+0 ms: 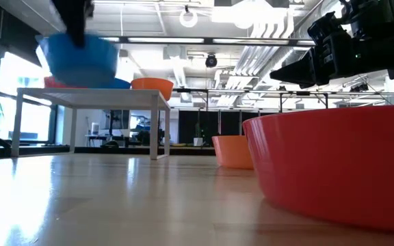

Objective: Pick & Place Mini bowls
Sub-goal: Stack the top blue bowl on the blue bowl on the shelf

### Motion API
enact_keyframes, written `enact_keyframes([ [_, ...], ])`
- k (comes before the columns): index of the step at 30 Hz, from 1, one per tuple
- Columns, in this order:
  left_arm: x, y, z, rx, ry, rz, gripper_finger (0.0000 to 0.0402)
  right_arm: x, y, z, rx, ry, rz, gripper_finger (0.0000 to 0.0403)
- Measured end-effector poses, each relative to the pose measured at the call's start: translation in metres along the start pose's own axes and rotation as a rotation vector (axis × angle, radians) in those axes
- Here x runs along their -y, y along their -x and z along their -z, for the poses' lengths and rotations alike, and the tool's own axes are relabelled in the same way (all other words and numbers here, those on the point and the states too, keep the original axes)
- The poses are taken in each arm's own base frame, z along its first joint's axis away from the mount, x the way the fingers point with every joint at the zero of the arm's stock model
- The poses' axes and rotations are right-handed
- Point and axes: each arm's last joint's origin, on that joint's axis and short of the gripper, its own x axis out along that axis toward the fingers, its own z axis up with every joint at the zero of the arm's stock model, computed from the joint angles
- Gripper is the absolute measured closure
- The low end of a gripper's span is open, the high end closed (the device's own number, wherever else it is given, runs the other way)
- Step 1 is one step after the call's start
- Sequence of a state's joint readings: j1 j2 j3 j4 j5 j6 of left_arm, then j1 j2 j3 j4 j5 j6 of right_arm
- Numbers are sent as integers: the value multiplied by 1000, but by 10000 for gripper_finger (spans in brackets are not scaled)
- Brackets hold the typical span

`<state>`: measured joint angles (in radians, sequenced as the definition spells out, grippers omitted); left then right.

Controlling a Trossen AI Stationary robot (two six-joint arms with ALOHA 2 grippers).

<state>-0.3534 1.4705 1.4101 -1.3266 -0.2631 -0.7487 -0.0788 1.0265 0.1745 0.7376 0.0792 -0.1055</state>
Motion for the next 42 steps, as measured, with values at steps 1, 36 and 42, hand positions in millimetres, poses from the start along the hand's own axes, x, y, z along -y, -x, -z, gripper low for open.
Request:
enact_keyframes([
  [1,-2,11,-3,24,-3,-5,399,0,0,0,0,0,0,401],
  [36,-205,46,-64,-74,35,-208,402,0,0,0,-4,8,-1,401],
  [42,-220,43,-66,-50,36,-190,401,0,0,0,-4,8,-1,401],
])
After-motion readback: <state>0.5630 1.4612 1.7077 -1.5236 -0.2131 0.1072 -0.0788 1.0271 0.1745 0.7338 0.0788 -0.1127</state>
